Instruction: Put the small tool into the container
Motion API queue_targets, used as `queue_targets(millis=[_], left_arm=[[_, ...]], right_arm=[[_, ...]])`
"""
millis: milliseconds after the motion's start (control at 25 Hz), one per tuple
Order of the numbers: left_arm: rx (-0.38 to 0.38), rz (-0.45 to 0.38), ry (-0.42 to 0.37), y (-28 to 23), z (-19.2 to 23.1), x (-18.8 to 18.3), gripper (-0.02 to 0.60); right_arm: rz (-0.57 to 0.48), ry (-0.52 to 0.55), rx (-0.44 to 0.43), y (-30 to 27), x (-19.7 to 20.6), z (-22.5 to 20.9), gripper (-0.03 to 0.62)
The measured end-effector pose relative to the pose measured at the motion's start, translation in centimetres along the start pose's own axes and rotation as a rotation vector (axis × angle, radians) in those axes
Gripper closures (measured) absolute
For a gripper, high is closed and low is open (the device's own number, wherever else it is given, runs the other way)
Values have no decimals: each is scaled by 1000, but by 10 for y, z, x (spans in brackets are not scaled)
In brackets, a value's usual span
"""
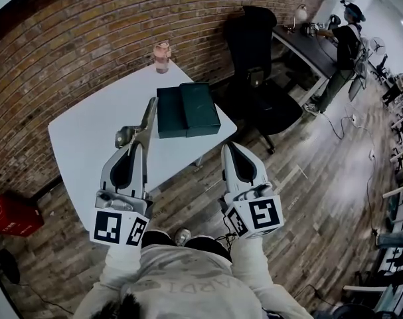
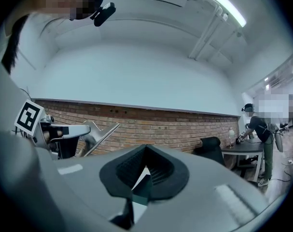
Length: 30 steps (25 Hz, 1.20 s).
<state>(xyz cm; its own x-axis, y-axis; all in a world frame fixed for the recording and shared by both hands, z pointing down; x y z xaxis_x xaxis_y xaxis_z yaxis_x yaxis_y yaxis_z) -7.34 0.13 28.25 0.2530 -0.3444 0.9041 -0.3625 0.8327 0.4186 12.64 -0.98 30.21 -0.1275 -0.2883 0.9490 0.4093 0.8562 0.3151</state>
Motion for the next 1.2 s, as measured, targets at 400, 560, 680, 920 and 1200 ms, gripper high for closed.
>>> queue_targets(millis=[400,560,680,920,1200], left_arm=[[-32,31,6,-32,10,26,575],[-32,44,16,-52,17,41,575],[-38,54,21,-69,27,52,575],[-65,69,54,-111,53,74,575],[-79,114,116,-156,80,108,575]], right_arm=[[22,-33,-31,-29,24,-22,583],[29,-33,-30,-47,34,-33,583],[33,-30,-31,-65,41,-42,583],[44,-27,-34,-108,55,-63,583],[64,-35,-31,-152,75,-84,583]])
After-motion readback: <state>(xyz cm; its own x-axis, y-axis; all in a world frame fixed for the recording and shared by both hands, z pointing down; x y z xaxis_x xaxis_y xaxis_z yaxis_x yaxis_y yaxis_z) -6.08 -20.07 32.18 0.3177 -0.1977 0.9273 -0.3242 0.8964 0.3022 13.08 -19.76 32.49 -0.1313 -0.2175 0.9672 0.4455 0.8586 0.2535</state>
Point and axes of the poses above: the fingertips, and each gripper's own axes: y backward along the fingers, z to its left, x out of its underside, the point moved 2 cm from there along y, backward along the fingers, and after that the axes turned 12 degrees about -z, right-handed, at the moved point
